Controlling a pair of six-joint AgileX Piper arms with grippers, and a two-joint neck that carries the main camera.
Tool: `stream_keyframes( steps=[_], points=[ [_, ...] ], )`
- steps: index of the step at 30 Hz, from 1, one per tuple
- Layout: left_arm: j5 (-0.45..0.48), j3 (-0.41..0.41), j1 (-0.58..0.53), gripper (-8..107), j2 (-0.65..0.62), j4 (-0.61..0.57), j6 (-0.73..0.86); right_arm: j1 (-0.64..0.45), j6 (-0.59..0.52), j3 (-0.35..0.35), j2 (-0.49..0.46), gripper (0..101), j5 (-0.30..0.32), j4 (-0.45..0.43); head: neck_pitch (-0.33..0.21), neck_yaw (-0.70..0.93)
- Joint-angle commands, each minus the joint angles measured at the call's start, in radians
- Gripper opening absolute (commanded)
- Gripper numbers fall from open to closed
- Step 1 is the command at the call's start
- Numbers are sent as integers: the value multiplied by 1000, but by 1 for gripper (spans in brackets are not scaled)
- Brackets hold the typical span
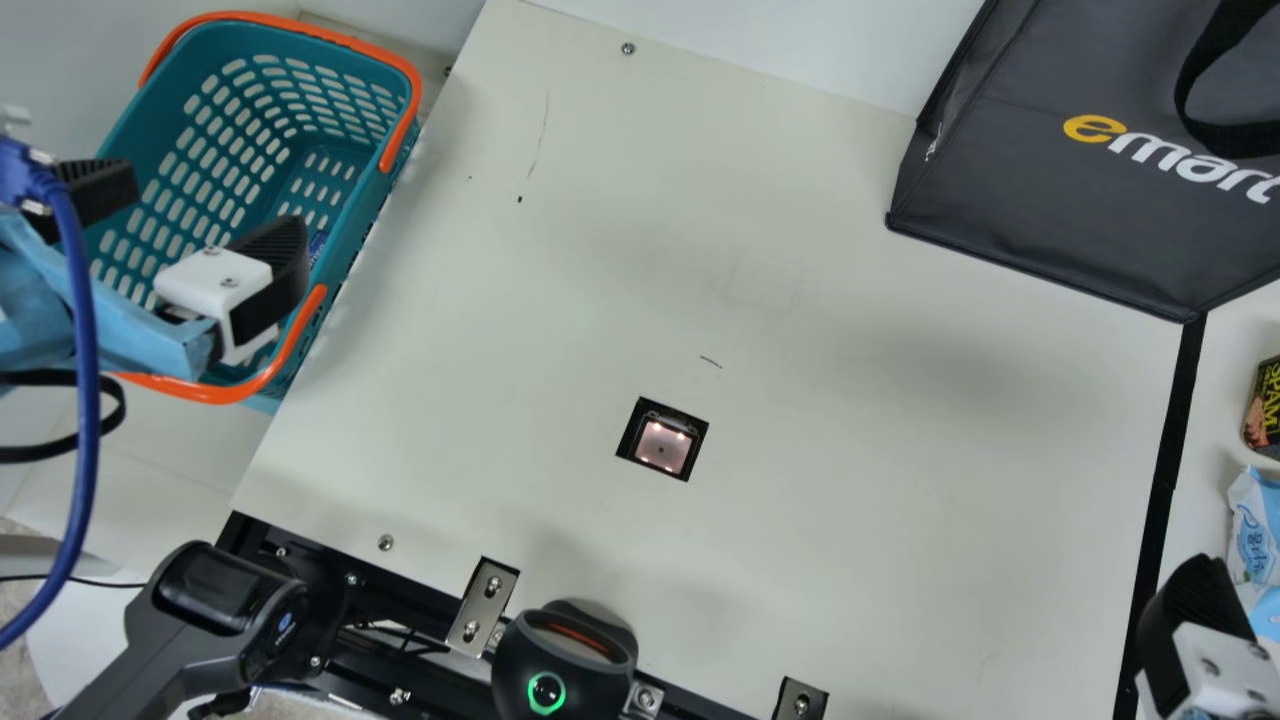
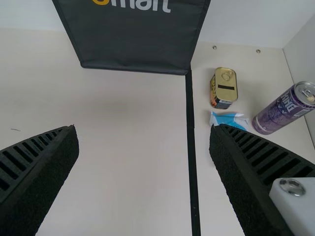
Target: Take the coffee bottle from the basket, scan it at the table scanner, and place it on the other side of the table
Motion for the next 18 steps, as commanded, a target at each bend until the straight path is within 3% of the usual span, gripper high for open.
stream_keyframes(
  steps=[1, 18],
  points=[
    [-1, 0, 0, 90, 1, 1, -2, 0, 0, 0, 0, 95, 0, 0, -30, 4],
    [-50, 5, 192, 90, 97, 19, -76, 0, 0, 0, 0, 95, -1, 0, -30, 4]
  ],
)
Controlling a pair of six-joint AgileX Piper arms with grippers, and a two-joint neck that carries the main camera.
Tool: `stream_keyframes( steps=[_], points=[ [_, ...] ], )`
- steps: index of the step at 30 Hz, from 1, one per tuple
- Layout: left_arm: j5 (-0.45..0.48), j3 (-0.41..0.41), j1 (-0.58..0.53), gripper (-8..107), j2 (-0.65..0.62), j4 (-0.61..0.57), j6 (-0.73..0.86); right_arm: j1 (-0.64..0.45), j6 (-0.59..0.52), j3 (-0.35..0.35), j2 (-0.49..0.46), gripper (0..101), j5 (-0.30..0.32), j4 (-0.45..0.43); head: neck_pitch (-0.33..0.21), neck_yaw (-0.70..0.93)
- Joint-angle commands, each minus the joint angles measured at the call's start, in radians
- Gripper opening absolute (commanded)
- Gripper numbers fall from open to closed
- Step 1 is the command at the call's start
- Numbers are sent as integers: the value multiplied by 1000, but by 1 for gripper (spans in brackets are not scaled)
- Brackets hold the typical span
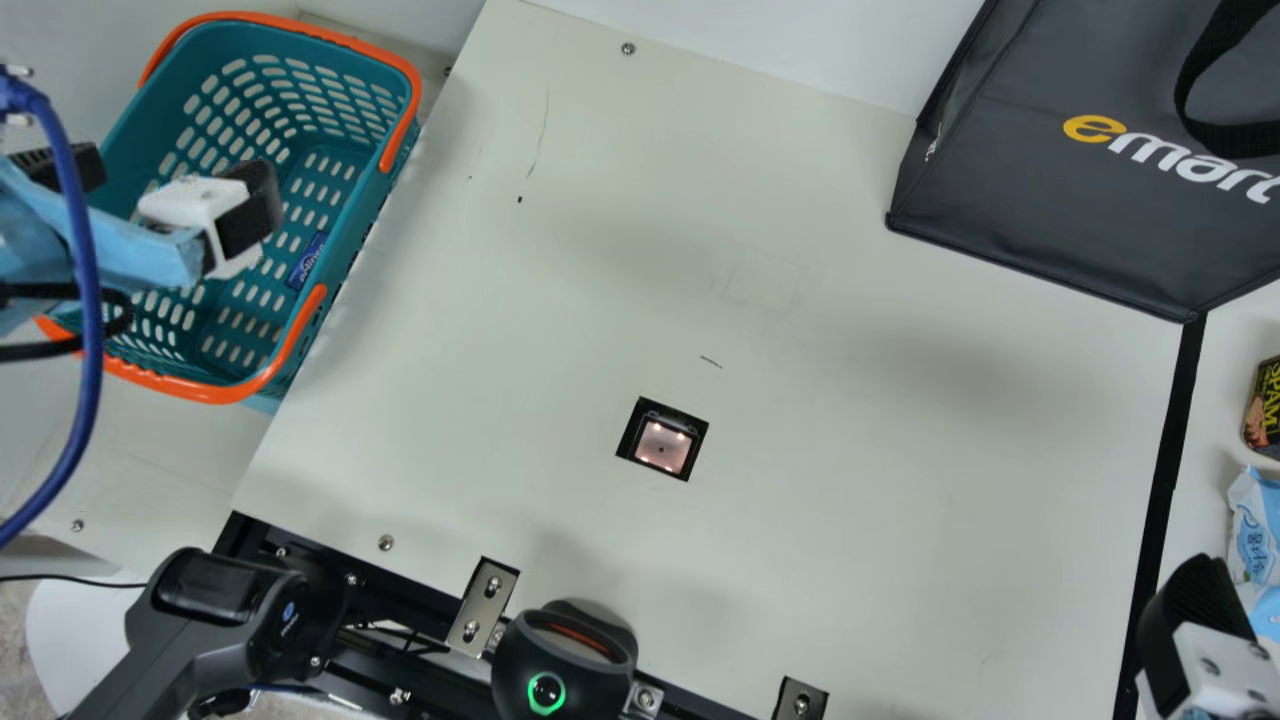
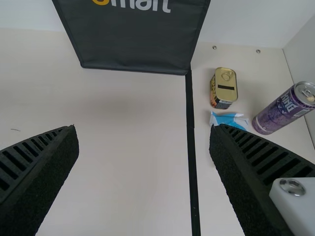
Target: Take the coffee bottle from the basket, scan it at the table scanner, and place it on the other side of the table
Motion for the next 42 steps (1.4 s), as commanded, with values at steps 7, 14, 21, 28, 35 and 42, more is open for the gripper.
stream_keyframes(
  steps=[7, 14, 21, 28, 35, 42],
  points=[
    [-38, -1, 145, 90, 84, -49, 98, 0, 0, 0, 0, 95, 0, 0, -30, 4],
    [-58, -19, 262, 90, 174, -113, 252, 0, 0, 0, 0, 95, 0, 0, -30, 4],
    [-68, -36, 351, 90, 266, -170, 407, 0, 0, 0, 0, 95, 0, 0, -30, 4],
    [-80, -48, 403, 90, 356, -202, 521, 0, 0, 0, 0, 95, 0, 0, -30, 4],
    [-102, -55, 428, 90, 443, -216, 598, 0, 0, 0, 0, 95, 1, 0, -30, 4],
    [-149, -84, 435, 90, 564, -216, 654, 0, 0, 0, 0, 95, 1, 0, -30, 4]
  ],
)
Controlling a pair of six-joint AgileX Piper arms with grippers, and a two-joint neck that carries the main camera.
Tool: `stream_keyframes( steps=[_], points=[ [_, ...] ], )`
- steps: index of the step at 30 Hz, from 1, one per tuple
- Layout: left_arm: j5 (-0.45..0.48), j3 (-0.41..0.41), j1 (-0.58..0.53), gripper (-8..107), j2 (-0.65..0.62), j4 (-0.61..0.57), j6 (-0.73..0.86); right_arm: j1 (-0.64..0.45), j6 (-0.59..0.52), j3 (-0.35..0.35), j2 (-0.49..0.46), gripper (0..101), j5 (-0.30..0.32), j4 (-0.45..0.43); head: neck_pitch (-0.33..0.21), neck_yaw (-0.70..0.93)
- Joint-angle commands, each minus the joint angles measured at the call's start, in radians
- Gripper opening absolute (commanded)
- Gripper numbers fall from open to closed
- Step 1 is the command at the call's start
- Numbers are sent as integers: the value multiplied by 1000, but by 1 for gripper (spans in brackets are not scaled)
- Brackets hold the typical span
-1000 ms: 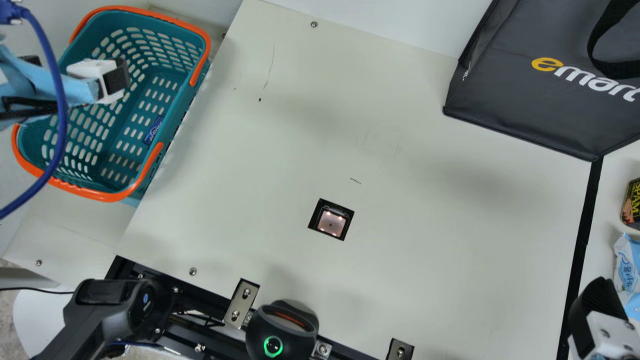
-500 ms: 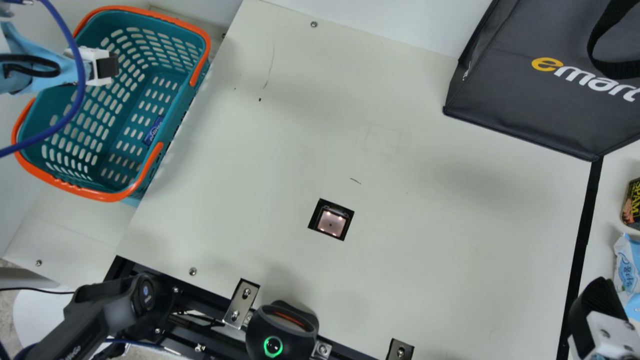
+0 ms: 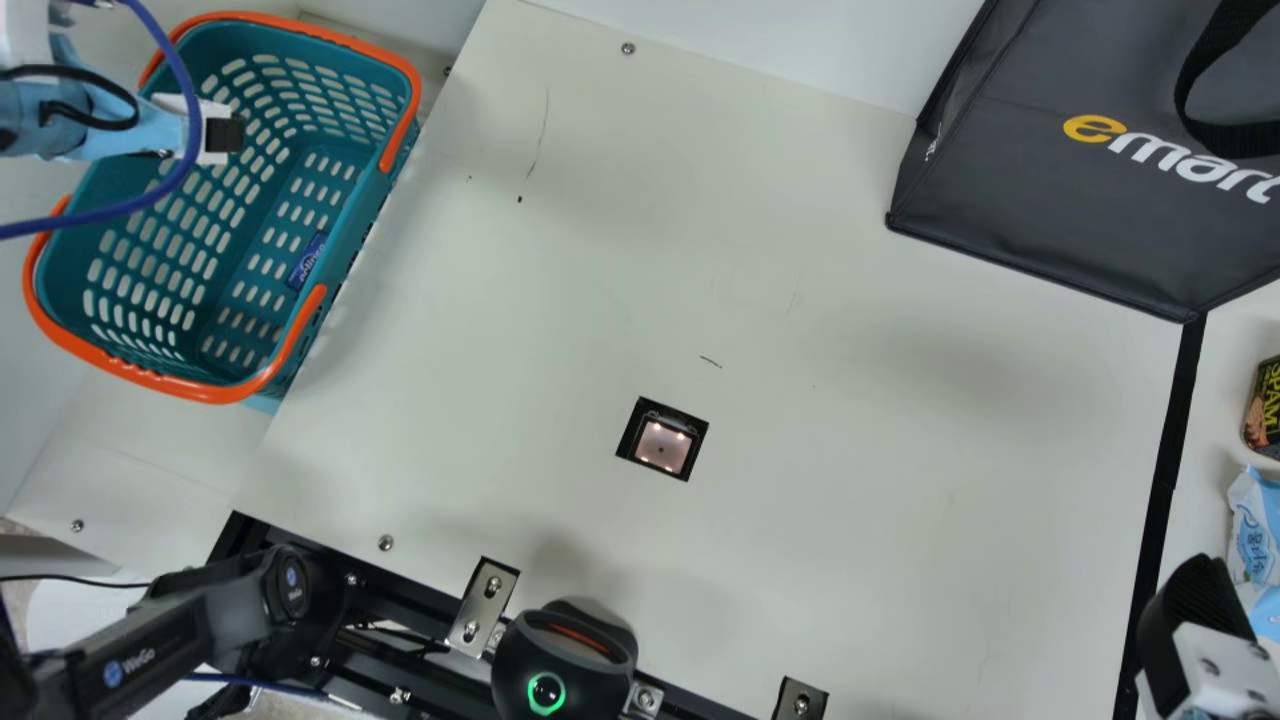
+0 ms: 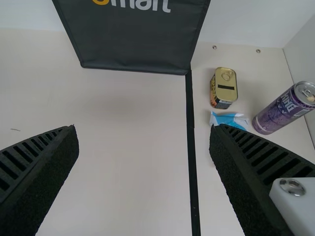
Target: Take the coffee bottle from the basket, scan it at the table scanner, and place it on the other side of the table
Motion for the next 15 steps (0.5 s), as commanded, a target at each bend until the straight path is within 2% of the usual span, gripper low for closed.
stream_keyframes(
  steps=[1, 15],
  points=[
    [-10, -16, 1, 90, 51, 0, 15, 0, 0, 0, 0, 95, 0, 0, -29, 4],
    [-57, -105, 2, 90, 283, -26, 122, 0, 0, 0, 0, 95, 0, 0, -29, 4]
  ],
)
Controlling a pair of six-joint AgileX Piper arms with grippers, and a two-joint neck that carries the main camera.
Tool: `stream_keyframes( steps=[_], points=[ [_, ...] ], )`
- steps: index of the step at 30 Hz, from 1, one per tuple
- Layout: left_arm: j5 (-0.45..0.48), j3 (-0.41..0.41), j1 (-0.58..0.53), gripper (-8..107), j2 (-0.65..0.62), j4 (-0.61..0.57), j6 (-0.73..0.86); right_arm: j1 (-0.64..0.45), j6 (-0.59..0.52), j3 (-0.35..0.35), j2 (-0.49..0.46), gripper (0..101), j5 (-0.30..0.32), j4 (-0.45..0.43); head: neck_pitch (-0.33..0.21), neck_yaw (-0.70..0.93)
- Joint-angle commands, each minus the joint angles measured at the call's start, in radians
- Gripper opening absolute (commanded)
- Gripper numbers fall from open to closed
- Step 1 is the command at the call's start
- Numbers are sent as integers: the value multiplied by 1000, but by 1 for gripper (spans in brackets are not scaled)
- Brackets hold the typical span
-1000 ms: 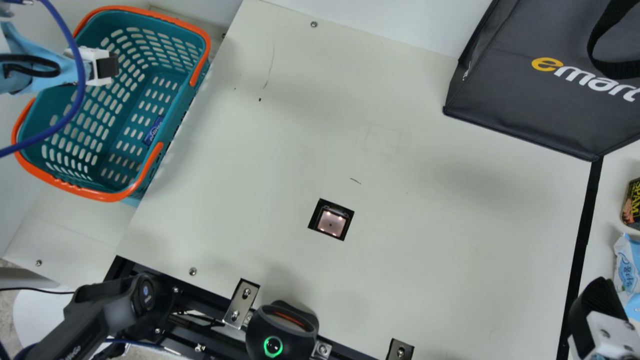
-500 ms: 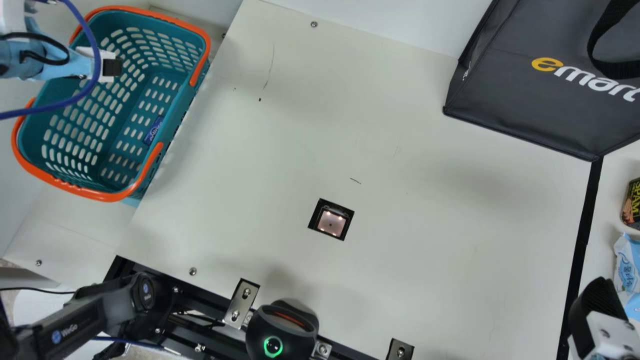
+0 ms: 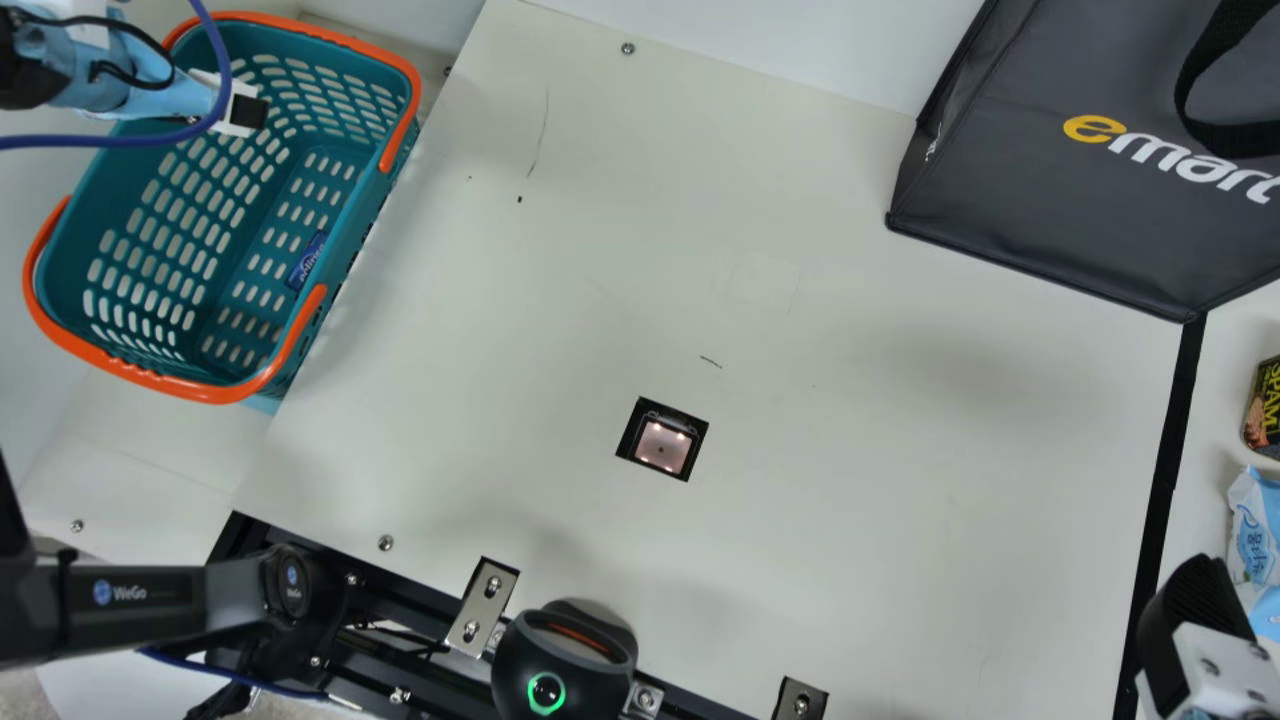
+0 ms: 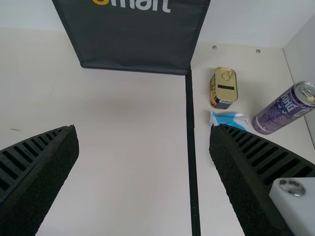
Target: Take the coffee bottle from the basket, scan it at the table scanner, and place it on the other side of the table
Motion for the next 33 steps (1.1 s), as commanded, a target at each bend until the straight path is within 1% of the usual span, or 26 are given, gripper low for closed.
stream_keyframes(
  steps=[1, 11, 19, 26, 33],
  points=[
    [-1, -8, -1, 90, 36, -1, 13, 0, 0, 0, 0, 95, 0, 0, -29, 4],
    [-17, -40, -11, 90, 165, -6, 49, 0, 0, 0, 0, 95, 0, 0, -29, 4],
    [-23, -54, -20, 90, 249, 19, 49, 0, 0, 0, 0, 95, 0, 0, -29, 4],
    [-15, -52, -22, 90, 293, 44, 48, 0, 0, 0, 0, 95, 0, 0, -29, 4],
    [-14, -32, -18, 90, 317, 60, 50, 0, 0, 0, 0, 95, 0, 0, -29, 4]
  ],
)
